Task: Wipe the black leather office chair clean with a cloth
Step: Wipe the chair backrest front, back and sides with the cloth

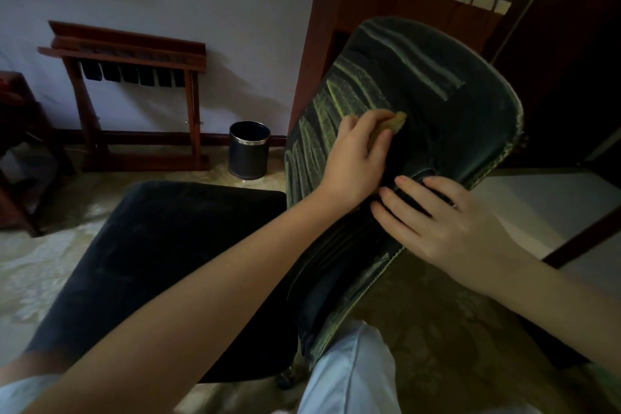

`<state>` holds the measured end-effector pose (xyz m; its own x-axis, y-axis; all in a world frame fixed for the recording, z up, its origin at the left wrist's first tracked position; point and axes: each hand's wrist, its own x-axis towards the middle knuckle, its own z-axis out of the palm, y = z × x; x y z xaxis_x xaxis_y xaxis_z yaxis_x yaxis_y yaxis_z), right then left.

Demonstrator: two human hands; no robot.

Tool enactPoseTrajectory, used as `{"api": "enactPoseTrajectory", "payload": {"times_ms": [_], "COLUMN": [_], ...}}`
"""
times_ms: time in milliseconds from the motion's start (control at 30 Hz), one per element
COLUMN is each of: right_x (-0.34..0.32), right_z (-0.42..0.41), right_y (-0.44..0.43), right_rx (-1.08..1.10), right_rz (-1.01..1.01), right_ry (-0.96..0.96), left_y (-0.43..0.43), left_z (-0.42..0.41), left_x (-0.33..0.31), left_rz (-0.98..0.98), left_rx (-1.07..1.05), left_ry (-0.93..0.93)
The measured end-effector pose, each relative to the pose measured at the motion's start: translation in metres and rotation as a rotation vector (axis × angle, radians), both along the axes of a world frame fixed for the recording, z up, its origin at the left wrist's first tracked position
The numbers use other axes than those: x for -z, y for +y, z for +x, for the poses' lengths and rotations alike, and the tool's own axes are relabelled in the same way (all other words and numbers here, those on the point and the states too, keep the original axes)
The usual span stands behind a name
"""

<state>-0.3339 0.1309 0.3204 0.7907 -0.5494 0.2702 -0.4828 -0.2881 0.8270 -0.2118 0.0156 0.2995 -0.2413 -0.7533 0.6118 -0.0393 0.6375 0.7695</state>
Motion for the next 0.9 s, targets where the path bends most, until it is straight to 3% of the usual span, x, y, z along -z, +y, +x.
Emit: {"api": "enactPoseTrajectory", "payload": {"times_ms": [133, 333, 533, 733, 900], "right_x": [0.007, 0.006, 0.006, 0.002, -0.007], "right_z": [0.0, 0.003, 0.007, 0.022, 0.025], "right_y": [0.002, 0.005, 0.01, 0.016, 0.013], "right_rx": [0.013, 0.044, 0.07, 0.11, 0.168], "right_rz": [-0.018, -0.008, -0.011, 0.023, 0.097], "right_ry": [-0.018, -0.023, -0.02, -0.011, 0.024], "left_y": [-0.019, -0.019, 0.02, 0.037, 0.029], "left_z": [-0.004, 0.016, 0.038, 0.047, 0.036], "left_x": [0.013, 0.059, 0.084, 0.071, 0.03], "left_rz": [-0.016, 0.148, 0.269, 0.24, 0.07], "left_rx": [-0.012, -0.043, -0.034, 0.012, 0.123], "left_ry": [-0.008, -0.115, -0.067, -0.042, 0.004]}}
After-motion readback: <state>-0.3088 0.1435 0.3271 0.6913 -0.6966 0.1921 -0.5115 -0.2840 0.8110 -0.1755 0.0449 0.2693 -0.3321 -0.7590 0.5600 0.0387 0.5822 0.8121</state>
